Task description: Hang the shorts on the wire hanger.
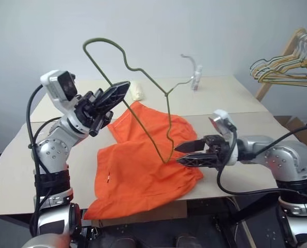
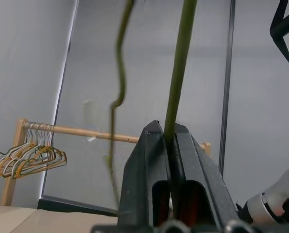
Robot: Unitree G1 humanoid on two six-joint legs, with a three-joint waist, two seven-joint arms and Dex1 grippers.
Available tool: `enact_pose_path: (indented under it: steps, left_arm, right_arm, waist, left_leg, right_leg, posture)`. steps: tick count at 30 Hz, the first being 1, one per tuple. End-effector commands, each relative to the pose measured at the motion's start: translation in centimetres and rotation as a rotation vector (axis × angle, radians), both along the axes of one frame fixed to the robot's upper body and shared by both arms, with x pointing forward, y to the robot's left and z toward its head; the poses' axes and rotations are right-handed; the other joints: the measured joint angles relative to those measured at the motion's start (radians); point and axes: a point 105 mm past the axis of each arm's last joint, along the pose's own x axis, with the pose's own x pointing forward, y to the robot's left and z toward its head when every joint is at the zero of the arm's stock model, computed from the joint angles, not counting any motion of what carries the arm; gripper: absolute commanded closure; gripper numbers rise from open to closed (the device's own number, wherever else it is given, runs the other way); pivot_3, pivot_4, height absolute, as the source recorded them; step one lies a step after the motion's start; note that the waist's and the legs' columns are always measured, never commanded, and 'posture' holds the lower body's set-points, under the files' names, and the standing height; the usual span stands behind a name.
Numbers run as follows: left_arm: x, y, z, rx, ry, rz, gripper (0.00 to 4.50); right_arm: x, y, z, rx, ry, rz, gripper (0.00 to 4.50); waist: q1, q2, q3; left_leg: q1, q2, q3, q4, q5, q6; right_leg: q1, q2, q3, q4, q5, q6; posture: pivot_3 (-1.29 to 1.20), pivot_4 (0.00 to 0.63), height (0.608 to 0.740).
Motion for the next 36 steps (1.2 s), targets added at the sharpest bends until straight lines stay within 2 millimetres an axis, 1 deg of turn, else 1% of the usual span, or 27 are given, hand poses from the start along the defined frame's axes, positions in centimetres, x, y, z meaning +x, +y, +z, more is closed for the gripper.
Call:
enact_pose_path:
  steps: [1,4,9,11,13,15,21,26,29,32,36]
  left_arm:
    - [-0.7,-0.2,1.3,-0.017,-0.065,-0.015,4.5]
    - [-0.8,-0.3,1.1,0.006,-0.07,-0.013,4.5]
    - [-0.9,0.0,0.8,0.031,-0.073,-0.001,4.5]
    - [-1.0,0.1,0.9,0.027,-0.08,-0.003,4.5]
    - [-1.0,0.2,1.2,0.013,-0.088,-0.008,4.5]
    - [-1.2,0.1,1.4,-0.002,-0.099,-0.024,4.5]
    - [-1.6,-0.1,2.0,-0.039,-0.123,-0.067,4.5]
    - [-1.7,-0.1,2.4,-0.066,-0.129,-0.087,4.5]
    - [-1.7,-0.3,2.4,-0.068,-0.132,-0.086,4.5]
    - [-1.7,-0.4,2.3,-0.06,-0.13,-0.081,4.5]
    - [-1.6,-0.3,2.0,-0.058,-0.126,-0.072,4.5]
  right_arm:
    - [0.8,0.0,1.4,0.027,-0.071,-0.034,0.03]
    - [0.9,-0.7,1.5,0.03,-0.079,-0.051,0.03]
    - [0.3,-2.9,2.1,0.053,-0.095,-0.067,0.03]
    - [0.3,-3.8,1.9,0.053,-0.085,-0.091,0.03]
    - [0.5,-4.1,1.3,0.036,-0.06,-0.11,0.03]
    - [0.4,-3.8,0.7,0.027,-0.039,-0.104,0.03]
    - [0.4,-1.3,-0.5,0.098,0.038,-0.032,0.03]
    - [0.7,0.3,-0.3,0.172,0.073,0.026,0.03]
    - [0.5,1.2,0.3,0.224,0.081,0.078,0.03]
    - [0.4,1.2,1.0,0.271,0.086,0.109,0.03]
    - [0.1,1.2,1.0,0.243,0.07,0.125,0.03]
  waist:
    - [0.0,0.0,0.0]
    - [-0.001,0.0,0.0]
    - [0.001,0.0,0.0]
    - [0.0,0.0,0.0]
    - [-0.001,0.0,0.0]
    - [-0.005,0.0,0.0]
    - [-0.008,0.0,0.0]
    - [-0.007,0.0,0.0]
    - [-0.007,0.0,0.0]
    - [-0.007,0.0,0.0]
    - [-0.006,0.0,0.0]
  left_leg:
    - [-0.002,0.0,0.0,0.0,0.0,0.0]
    - [-0.005,-0.001,-0.001,0.0,0.0,-0.001]
    - [-0.007,-0.002,-0.002,0.0,0.0,-0.001]
    - [-0.007,-0.002,-0.002,0.0,0.0,-0.001]
    - [-0.007,-0.002,-0.002,0.0,0.0,-0.001]
    - [-0.006,-0.001,-0.001,0.0,0.0,-0.001]
    - [-0.006,-0.001,-0.001,0.0,0.0,-0.001]
    - [-0.006,-0.002,-0.002,0.001,0.0,-0.001]
    - [-0.006,-0.002,-0.002,0.001,0.001,-0.001]
    - [-0.006,-0.002,-0.002,0.001,0.001,-0.001]
    - [-0.006,-0.002,-0.002,0.001,0.001,-0.001]
  right_leg:
    - [-0.002,0.0,0.0,0.001,0.0,0.0]
    - [-0.005,-0.001,0.0,0.001,0.0,0.0]
    - [-0.006,-0.001,-0.001,0.0,0.0,0.0]
    - [-0.006,-0.001,-0.001,0.0,0.0,0.0]
    - [-0.006,-0.001,-0.001,0.0,0.0,0.0]
    - [-0.005,-0.001,-0.001,0.0,0.0,0.0]
    - [-0.005,0.0,0.0,0.001,0.0,0.0]
    - [-0.006,-0.001,0.0,0.001,0.0,0.0]
    - [-0.006,-0.001,0.0,0.001,0.0,0.0]
    - [-0.006,-0.001,-0.001,0.001,0.001,0.0]
    - [-0.006,-0.001,-0.001,0.001,0.001,0.0]
  posture:
    - [-0.02,0.0,0.74]
    - [-0.02,0.0,0.74]
    - [-0.02,0.0,0.74]
    - [-0.02,0.0,0.74]
    - [-0.03,0.0,0.74]
    - [-0.03,0.0,0.74]
    - [-0.05,0.0,0.74]
    - [-0.05,0.0,0.74]
    - [-0.04,0.0,0.74]
    - [-0.03,0.0,0.74]
    - [-0.03,0.0,0.74]
